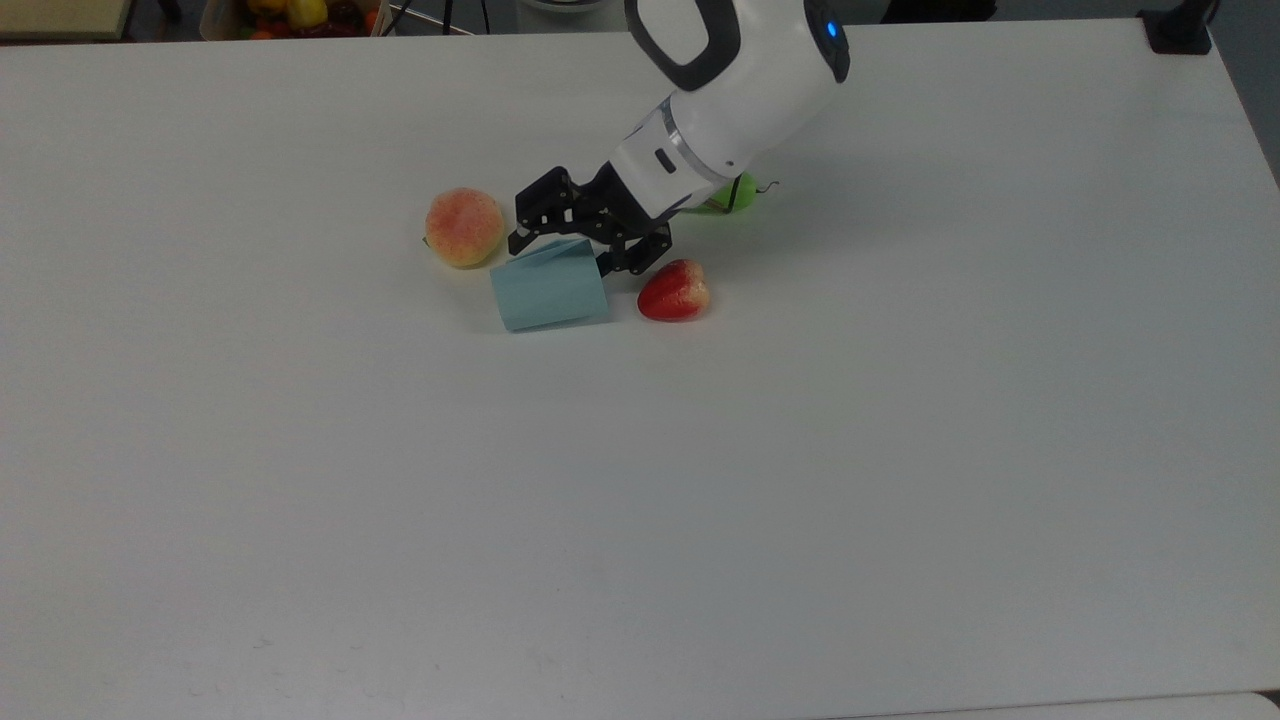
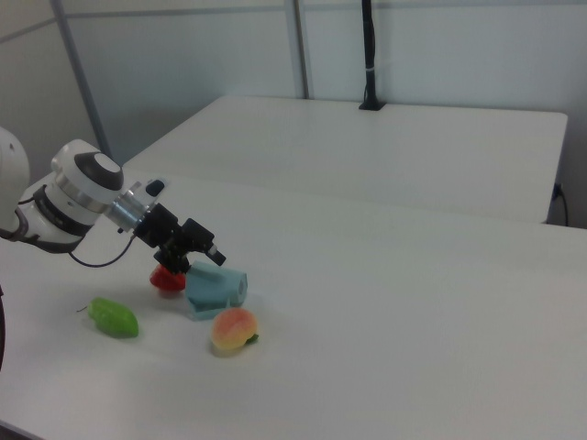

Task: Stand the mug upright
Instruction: 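Lower the open gripper onto the tipped light-blue mug, then close the gripper on the mug's rim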

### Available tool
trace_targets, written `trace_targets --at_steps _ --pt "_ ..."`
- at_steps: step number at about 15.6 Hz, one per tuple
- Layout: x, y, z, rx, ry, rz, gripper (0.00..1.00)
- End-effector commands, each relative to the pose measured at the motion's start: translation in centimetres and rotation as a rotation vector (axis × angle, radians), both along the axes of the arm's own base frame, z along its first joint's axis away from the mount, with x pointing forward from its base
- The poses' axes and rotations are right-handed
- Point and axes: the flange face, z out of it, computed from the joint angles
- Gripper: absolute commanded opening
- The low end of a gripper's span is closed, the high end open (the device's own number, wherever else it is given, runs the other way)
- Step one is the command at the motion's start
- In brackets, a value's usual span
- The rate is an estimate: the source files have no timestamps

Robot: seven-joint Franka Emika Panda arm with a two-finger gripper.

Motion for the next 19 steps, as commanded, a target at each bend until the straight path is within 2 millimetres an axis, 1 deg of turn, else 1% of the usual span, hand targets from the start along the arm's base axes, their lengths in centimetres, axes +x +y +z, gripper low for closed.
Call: trace_targets --at_steps 1,2,3,4,5,6,7,8,10,13,16,19 --pt "-0.1 -0.8 -1.8 -0.034 -0.014 0.015 0.96" --pt "-0.2 -0.8 -1.8 -0.035 -0.013 0.018 0.91" --pt "-0.2 -0.8 -1.8 -0.035 -0.013 0.018 0.81" --pt "-0.2 -0.8 -1.9 -0.036 -0.01 0.019 0.63" --pt "-0.2 -0.8 -1.9 -0.036 -0.01 0.019 0.43" --pt "-0.2 -0.8 -1.9 -0.036 -0.01 0.019 0.2" --pt "-0.3 -0.8 -2.1 -0.038 -0.006 0.019 0.04" --pt "-0.4 -0.7 -2.1 -0.039 -0.005 0.02 0.0" --pt "-0.3 -0.9 -1.8 -0.036 -0.01 0.017 0.0" --pt "0.2 -1.6 -0.9 -0.021 -0.022 -0.004 0.0" --pt "0.6 -1.4 -0.1 0.012 -0.033 -0.027 0.0" --pt "1.7 -1.9 2.6 0.101 -0.043 -0.088 0.0"
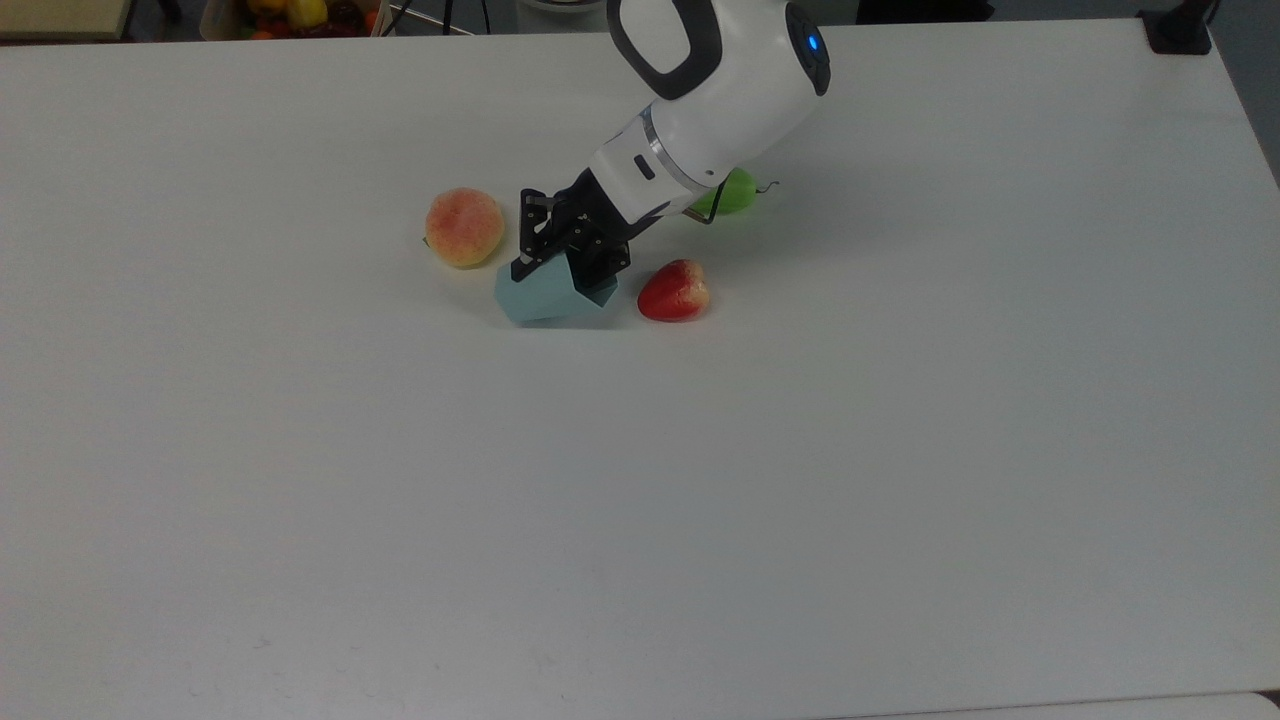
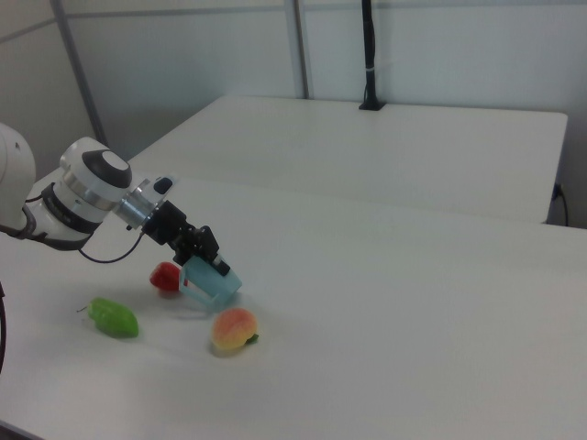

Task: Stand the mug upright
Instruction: 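Close the gripper on the mug's rim, then lift the mug and rotate it so its opening faces up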

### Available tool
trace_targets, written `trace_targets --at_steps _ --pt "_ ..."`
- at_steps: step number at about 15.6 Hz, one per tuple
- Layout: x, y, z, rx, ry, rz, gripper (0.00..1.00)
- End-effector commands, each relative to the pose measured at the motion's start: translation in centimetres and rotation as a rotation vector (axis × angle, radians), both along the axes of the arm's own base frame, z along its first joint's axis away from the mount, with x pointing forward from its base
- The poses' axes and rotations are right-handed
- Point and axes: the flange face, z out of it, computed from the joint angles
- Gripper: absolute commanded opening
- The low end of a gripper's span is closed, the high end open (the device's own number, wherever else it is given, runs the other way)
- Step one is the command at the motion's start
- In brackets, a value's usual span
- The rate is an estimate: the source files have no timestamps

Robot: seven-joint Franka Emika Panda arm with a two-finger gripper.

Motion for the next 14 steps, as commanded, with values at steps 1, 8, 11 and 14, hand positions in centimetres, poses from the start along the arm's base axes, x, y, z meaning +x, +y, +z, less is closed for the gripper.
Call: trace_targets --at_steps 1,8,11,14 --pt "1.0 -0.2 3.0 0.133 -0.014 -0.057 0.0" --pt "3.5 -4.0 14.7 0.523 0.022 -0.166 0.0" --pt "3.7 -8.0 16.7 0.693 0.068 -0.185 0.0" --pt "4.7 -13.1 17.6 0.829 0.078 -0.124 0.0"
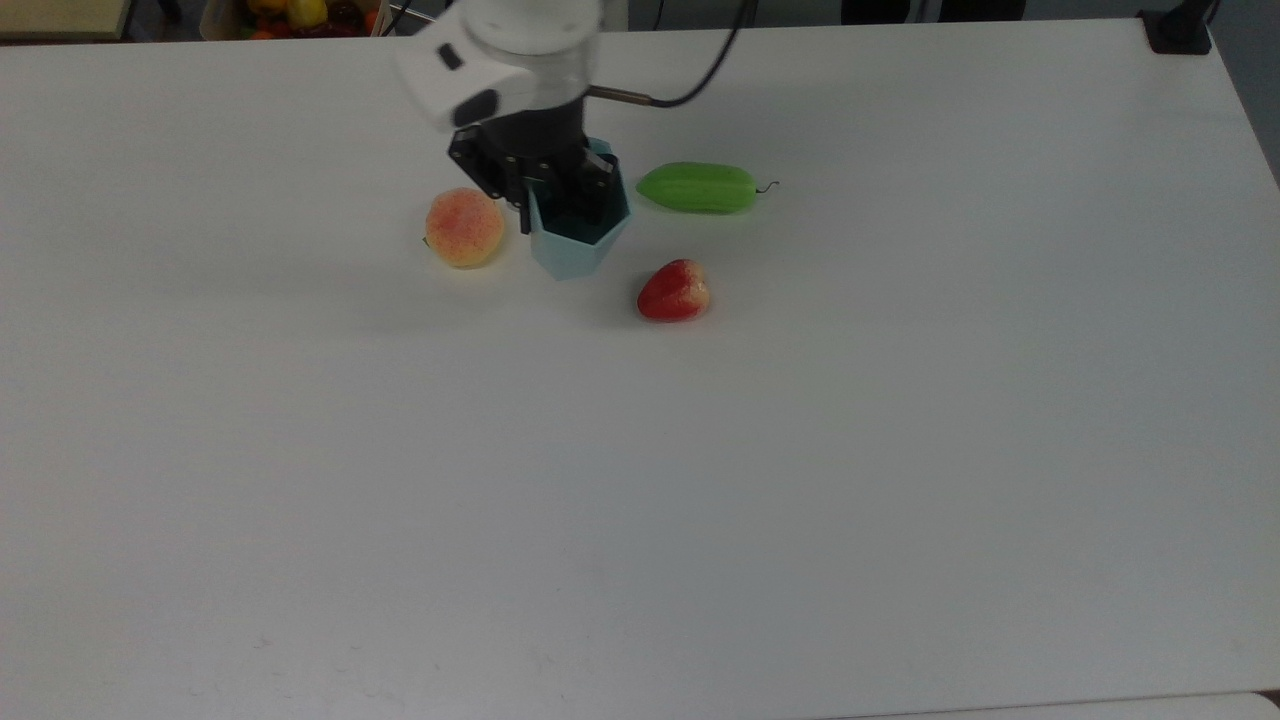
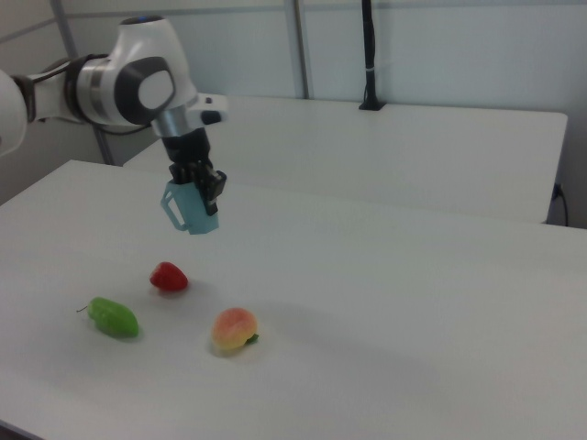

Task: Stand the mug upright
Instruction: 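Lift the mug and rotate it so its opening faces up, then lower the upright mug onto the table beside the peach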

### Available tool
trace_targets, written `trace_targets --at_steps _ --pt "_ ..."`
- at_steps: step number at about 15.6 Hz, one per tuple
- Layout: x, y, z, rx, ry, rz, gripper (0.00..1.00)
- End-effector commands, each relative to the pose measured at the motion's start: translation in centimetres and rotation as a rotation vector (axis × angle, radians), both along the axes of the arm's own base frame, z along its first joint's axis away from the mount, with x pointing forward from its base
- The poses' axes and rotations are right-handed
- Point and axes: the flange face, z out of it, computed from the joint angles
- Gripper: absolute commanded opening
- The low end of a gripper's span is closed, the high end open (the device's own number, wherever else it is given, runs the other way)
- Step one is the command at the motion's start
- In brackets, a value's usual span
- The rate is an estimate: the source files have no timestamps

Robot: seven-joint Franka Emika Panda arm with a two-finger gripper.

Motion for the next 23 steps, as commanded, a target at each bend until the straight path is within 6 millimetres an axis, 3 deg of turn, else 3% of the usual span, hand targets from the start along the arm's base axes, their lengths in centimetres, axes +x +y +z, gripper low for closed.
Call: trace_targets --at_steps 1,5,9,17,23 --pt "0.7 -5.9 0.5 0.124 -0.011 0.055 0.0" --pt "2.1 -11.8 -1.9 0.12 -0.02 0.094 0.0" --pt "4.2 -14.7 -5.3 0.114 -0.107 0.078 0.0" --pt "5.7 -15.1 -12.1 0.128 -0.103 0.339 0.0" --pt "6.3 -14.7 -14.1 0.111 -0.119 0.376 0.0"
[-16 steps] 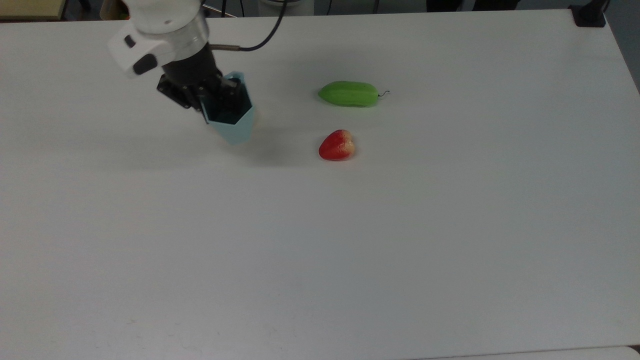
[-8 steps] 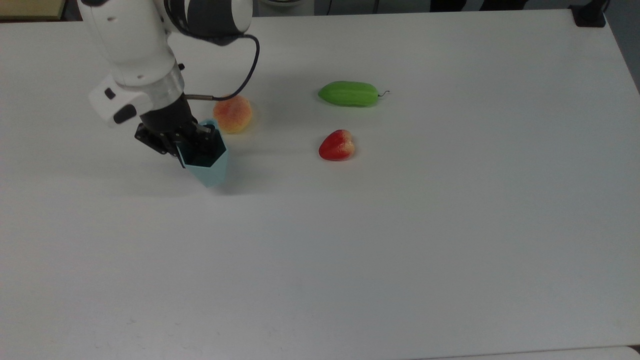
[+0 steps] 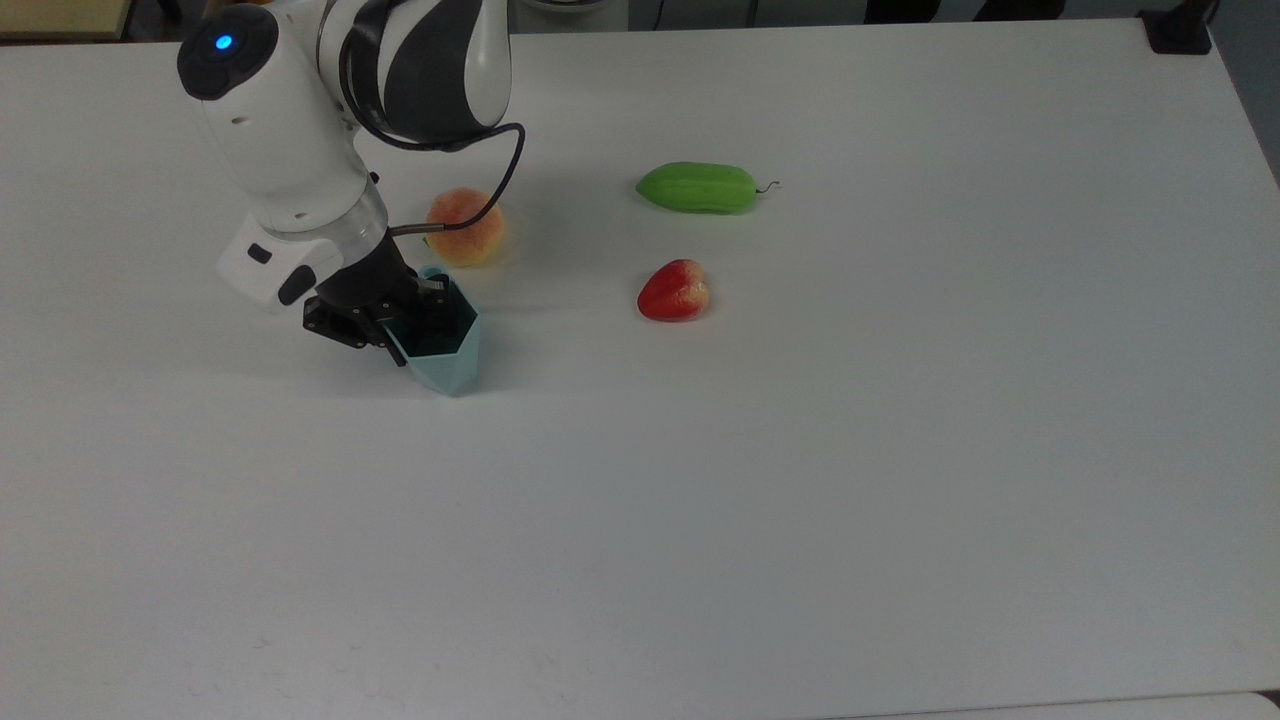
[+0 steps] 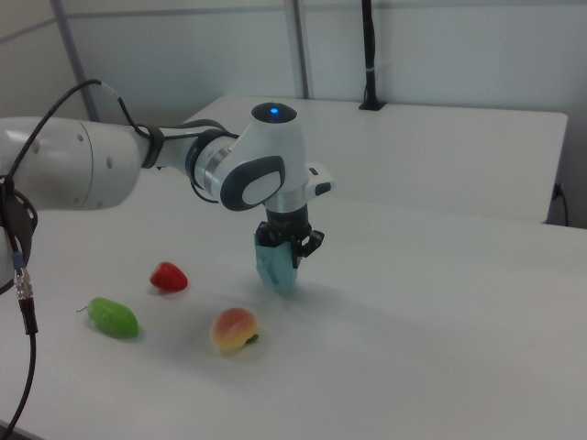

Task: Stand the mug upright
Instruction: 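Lower the upright mug onto the table beside the peach, then open the gripper and raise it away from the mug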

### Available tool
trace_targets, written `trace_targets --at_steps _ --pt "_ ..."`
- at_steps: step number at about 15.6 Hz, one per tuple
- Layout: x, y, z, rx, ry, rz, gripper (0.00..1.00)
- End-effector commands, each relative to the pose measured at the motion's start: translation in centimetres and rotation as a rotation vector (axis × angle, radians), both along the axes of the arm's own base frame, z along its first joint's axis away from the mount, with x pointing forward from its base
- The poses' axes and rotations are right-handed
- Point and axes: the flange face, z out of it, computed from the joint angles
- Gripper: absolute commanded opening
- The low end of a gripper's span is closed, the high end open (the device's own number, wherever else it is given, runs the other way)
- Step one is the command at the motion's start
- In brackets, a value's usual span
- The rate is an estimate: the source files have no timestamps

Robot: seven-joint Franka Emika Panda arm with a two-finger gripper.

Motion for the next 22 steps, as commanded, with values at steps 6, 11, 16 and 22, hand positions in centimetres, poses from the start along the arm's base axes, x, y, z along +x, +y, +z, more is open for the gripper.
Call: trace_targets --at_steps 6,11,16,22 --pt "0.7 0.8 -0.6 0.007 -0.029 0.016 0.76" --pt "0.1 1.4 5.8 0.017 -0.095 -0.008 1.0" --pt "-4.0 0.9 16.0 0.091 -0.065 -0.085 1.0" --pt "-12.3 2.6 27.0 0.187 0.105 -0.393 1.0"
